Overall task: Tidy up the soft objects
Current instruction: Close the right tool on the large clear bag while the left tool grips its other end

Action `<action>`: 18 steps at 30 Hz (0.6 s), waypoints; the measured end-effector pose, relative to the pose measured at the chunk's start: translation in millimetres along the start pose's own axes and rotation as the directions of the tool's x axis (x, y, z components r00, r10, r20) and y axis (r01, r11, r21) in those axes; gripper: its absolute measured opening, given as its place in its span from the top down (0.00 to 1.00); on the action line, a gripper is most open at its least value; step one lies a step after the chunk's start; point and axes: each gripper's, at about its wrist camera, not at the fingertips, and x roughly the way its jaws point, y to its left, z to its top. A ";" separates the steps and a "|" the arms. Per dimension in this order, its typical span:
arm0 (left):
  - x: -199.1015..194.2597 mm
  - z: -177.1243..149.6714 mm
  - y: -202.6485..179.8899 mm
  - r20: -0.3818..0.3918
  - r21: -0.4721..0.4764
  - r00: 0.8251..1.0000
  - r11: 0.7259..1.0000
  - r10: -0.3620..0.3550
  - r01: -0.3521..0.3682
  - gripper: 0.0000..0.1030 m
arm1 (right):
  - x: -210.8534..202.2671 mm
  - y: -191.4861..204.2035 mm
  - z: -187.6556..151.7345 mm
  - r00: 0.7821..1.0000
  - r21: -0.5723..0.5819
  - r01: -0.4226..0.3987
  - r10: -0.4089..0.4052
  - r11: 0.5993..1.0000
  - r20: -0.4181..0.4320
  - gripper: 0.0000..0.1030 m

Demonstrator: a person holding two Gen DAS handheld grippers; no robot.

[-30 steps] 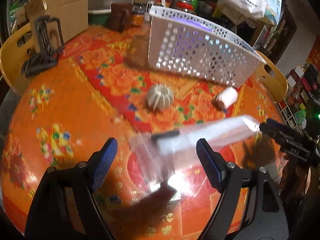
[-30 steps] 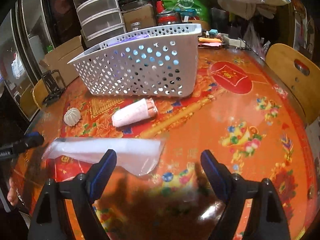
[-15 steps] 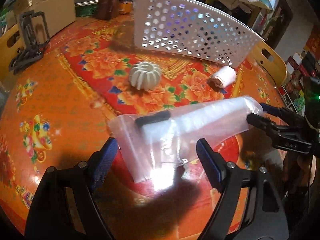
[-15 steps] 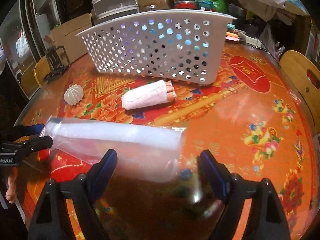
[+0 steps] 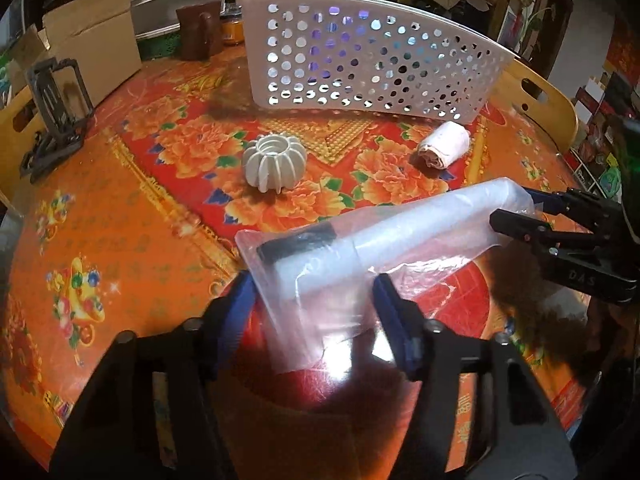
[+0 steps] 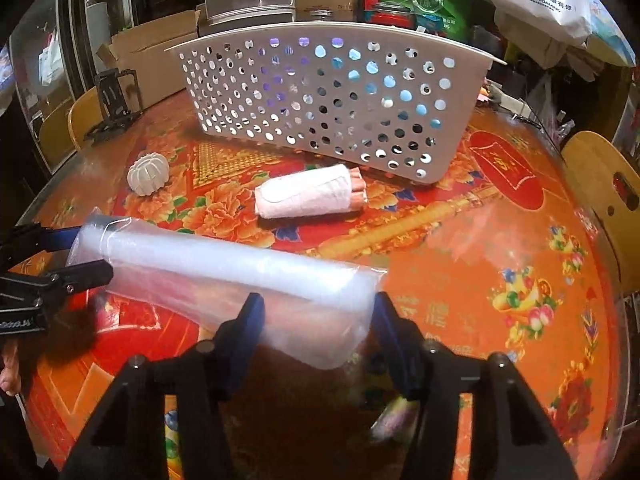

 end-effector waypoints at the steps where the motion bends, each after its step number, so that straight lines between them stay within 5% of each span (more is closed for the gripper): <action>1: -0.4 -0.1 0.0 0.004 0.000 1.000 1.000 -0.004 0.004 0.58 | -0.7 -0.2 -0.6 1.000 0.002 0.002 -0.002 1.000 0.001 0.52; 4: -0.5 0.4 -0.4 0.010 0.000 1.000 1.000 -0.016 0.016 0.64 | -2.7 -0.9 -2.9 1.000 0.007 0.005 -0.005 1.000 0.005 0.61; 7: -1.2 0.2 -0.1 0.015 -0.008 0.999 0.999 -0.040 0.041 0.82 | -4.8 -2.5 -4.5 1.000 0.015 0.007 -0.007 1.000 0.008 0.70; 18: -14.0 -3.4 -1.2 0.076 -0.011 0.993 0.996 -0.092 0.093 0.93 | -21.6 -7.8 -14.2 0.997 0.047 -0.043 0.040 0.998 0.059 0.92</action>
